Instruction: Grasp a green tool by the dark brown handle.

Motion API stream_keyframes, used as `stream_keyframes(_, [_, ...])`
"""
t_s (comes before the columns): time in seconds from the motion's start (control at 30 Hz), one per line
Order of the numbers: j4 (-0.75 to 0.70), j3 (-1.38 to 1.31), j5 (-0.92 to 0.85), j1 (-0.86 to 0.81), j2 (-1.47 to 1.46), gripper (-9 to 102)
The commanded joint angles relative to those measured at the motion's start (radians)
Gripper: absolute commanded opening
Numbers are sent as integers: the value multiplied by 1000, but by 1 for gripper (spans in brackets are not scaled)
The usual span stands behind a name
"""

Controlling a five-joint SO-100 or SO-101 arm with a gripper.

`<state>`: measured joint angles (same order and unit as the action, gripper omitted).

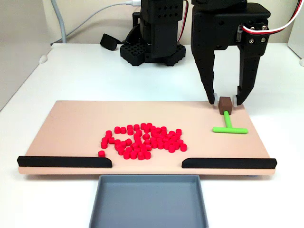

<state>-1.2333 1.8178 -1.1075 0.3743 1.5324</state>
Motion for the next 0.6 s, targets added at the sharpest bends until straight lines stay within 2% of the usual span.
stream_keyframes(0.0, [3, -2, 11, 11, 8, 13])
stream_keyframes(0.57, [12, -2, 8, 17, 6, 12])
